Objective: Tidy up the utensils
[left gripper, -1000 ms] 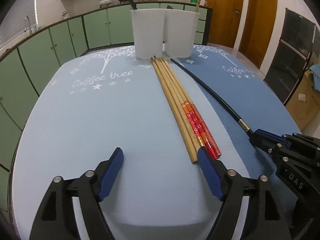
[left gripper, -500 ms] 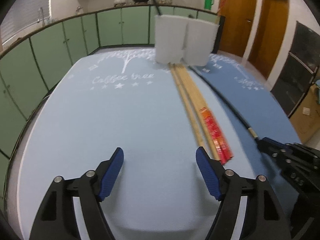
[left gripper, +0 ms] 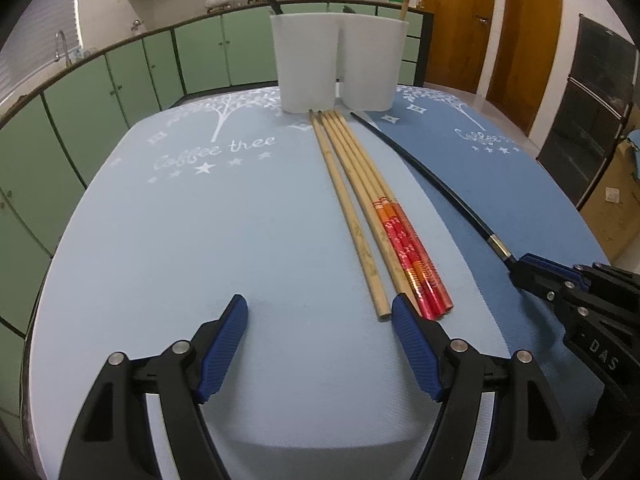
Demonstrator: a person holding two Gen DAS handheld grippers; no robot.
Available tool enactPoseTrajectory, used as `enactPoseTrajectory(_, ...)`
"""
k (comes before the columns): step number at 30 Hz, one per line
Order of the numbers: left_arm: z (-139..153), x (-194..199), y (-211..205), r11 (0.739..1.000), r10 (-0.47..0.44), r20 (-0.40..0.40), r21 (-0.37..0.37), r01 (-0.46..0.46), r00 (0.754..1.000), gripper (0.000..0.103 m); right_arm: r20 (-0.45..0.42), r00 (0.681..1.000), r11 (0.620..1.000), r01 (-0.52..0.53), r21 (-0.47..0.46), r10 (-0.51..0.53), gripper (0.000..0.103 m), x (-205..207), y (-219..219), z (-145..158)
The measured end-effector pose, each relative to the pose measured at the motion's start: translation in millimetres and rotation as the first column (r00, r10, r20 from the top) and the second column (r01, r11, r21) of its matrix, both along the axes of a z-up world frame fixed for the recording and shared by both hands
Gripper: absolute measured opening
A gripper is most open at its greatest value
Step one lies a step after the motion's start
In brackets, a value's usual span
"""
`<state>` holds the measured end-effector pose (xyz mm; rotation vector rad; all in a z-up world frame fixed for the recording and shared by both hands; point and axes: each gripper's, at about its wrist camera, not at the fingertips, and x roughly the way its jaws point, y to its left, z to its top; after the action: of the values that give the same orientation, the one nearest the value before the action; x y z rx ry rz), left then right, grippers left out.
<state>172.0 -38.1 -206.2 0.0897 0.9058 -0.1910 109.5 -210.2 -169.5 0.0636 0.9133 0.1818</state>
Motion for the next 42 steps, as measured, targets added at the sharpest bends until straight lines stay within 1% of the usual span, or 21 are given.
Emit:
enactPoseTrajectory(1, 0.3, -0.1, 0.5, 1.000, 0.003, 0.002, 0.000, -0.003, 1.000, 0.071, 0.000, 1.000, 1.000, -0.001, 0.001, 0.001, 0.010, 0.1, -0.4, -0.3)
enactPoseTrajectory(2, 0.6, 0.6, -0.2, 1.000, 0.005, 0.005, 0.000, -0.005, 1.000, 0.063, 0.001, 1.000, 1.000, -0.004, 0.001, 0.004, 0.010, 0.1, -0.3, -0.7)
enactPoseTrajectory(3, 1.5, 0.7, -0.7, 1.000, 0.002, 0.010, -0.007, -0.002, 1.000, 0.052, 0.002, 1.000, 1.000, -0.006, 0.000, 0.006, 0.010, 0.1, 0.1, -1.2)
enactPoseTrajectory(4, 2.6, 0.8, -0.4, 1.000, 0.001, 0.012, -0.025, -0.001, 1.000, 0.046, 0.003, 1.000, 1.000, -0.008, 0.000, 0.008, 0.011, -0.2, 0.6, -1.4)
enactPoseTrajectory(6, 4.1, 0.8, 0.7, 0.998, 0.002, 0.013, -0.060, -0.001, 1.000, 0.026, 0.004, 1.000, 1.000, -0.011, -0.002, 0.011, 0.011, 0.0, 1.2, -1.7)
enactPoseTrajectory(7, 4.4, 0.4, 0.7, 0.997, -0.002, 0.013, -0.073, 0.003, 1.000, 0.019, 0.004, 1.000, 1.000, -0.011, -0.001, 0.011, 0.011, 0.1, 1.2, -1.8)
enactPoseTrajectory(8, 4.2, 0.4, 0.1, 0.996, -0.010, 0.010, -0.087, 0.011, 1.000, 0.008, 0.004, 1.000, 1.000, -0.011, 0.000, 0.011, 0.008, 0.2, 0.9, -1.7)
enactPoseTrajectory(14, 8.9, -5.2, -0.7, 0.994, -0.010, 0.032, -0.110, 0.014, 0.999, 0.007, 0.009, 1.000, 1.000, -0.016, 0.004, 0.016, 0.006, -2.3, 0.4, 1.6)
enactPoseTrajectory(17, 19.4, -13.0, 4.1, 0.993, -0.004, 0.056, -0.114, 0.011, 0.998, 0.007, 0.027, 0.999, 1.000, -0.023, 0.003, 0.022, 0.006, -7.1, 0.5, 8.9)
enactPoseTrajectory(20, 39.7, -23.2, 12.2, 0.992, 0.008, 0.098, -0.127, 0.005, 0.995, 0.007, 0.050, 0.998, 0.999, -0.033, 0.005, 0.033, 0.006, -11.6, -0.1, 21.0)
enactPoseTrajectory(23, 59.4, -30.5, 18.4, 0.990, 0.015, 0.142, -0.138, 0.005, 0.990, 0.007, 0.080, 0.996, 0.999, -0.050, 0.009, 0.049, 0.006, -16.1, -2.3, 39.5)
enactPoseTrajectory(26, 85.6, -36.5, 25.8, 0.988, 0.026, 0.202, -0.153, 0.005, 0.979, 0.007, 0.125, 0.991, 0.999, -0.052, 0.015, 0.049, 0.006, -20.7, -6.9, 60.3)
enactPoseTrajectory(28, 98.2, -37.8, 28.9, 0.986, 0.032, 0.230, -0.167, 0.007, 0.973, 0.006, 0.156, 0.987, 0.998, -0.048, 0.030, 0.043, 0.006, -22.5, -11.2, 76.9)
enactPoseTrajectory(31, 121.7, -38.0, 30.7, 0.984, 0.033, 0.285, -0.179, 0.019, 0.958, 0.006, 0.201, 0.979, 0.998, -0.043, 0.046, 0.033, 0.006, -22.6, -17.5, 100.7)
enactPoseTrajectory(34, 141.1, -37.3, 29.1, 0.982, 0.029, 0.328, -0.185, 0.035, 0.944, 0.006, 0.246, 0.969, 0.997, -0.043, 0.063, 0.027, 0.006, -18.0, -22.8, 127.2)
enactPoseTrajectory(38, 167.6, -30.7, 26.2, 0.981, 0.006, 0.382, -0.180, 0.068, 0.924, 0.006, 0.285, 0.958, 0.995, -0.049, 0.085, 0.023, 0.006, -7.8, -29.1, 157.9)
enactPoseTrajectory(39, 171.0, -28.2, 25.2, 0.981, 0.001, 0.389, -0.180, 0.075, 0.921, 0.004, 0.292, 0.956, 0.994, -0.055, 0.093, 0.026, 0.006, -4.3, -30.5, 165.0)
enactPoseTrajectory(40, 175.8, -25.2, 24.8, 0.980, -0.006, 0.395, -0.183, 0.085, 0.919, 0.000, 0.297, 0.954, 0.993, -0.061, 0.099, 0.029, 0.006, -0.9, -31.1, 171.0)
enactPoseTrajectory(42, 184.0, -16.5, 23.4, 0.976, -0.021, 0.403, -0.188, 0.105, 0.915, 0.000, 0.302, 0.952, 0.990, -0.078, 0.114, 0.040, 0.006, 9.4, -32.1, 184.8)
